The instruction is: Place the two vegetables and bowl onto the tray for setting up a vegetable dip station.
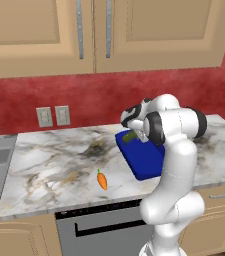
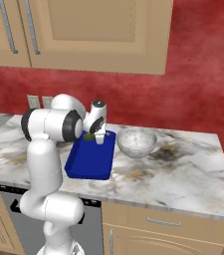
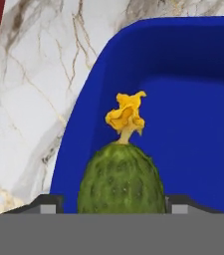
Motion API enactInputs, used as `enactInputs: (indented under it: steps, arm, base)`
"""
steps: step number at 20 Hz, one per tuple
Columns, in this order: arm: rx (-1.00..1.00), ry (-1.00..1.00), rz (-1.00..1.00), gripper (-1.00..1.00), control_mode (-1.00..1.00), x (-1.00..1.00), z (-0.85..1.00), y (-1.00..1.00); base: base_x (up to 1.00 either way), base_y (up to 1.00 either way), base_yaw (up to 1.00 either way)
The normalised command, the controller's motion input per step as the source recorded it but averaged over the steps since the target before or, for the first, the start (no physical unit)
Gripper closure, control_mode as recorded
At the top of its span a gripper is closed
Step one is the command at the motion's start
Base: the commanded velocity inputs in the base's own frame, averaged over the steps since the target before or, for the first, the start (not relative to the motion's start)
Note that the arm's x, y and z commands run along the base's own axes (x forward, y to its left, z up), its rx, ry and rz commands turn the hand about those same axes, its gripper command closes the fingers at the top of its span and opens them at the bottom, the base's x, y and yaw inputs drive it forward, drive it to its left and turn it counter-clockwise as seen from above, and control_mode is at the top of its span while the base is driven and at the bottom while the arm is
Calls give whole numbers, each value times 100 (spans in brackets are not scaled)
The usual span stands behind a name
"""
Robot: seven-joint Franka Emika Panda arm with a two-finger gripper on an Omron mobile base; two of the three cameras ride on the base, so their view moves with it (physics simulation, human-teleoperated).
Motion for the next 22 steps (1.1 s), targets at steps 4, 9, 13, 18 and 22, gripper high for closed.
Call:
enactInputs:
  steps: [4,9,13,18,22]
  arm:
    - [0,0,0,-100,-100,0,0,0]
    - [0,0,0,-100,-100,-12,8,0]
    - [0,0,0,-100,-100,-36,23,0]
    - [0,0,0,-100,-100,-45,28,-1]
    - [0,0,0,-100,-100,-44,29,0]
  base:
    - [0,0,0]
    - [0,0,0]
    - [0,0,0]
    - [0,0,0]
    - [0,0,0]
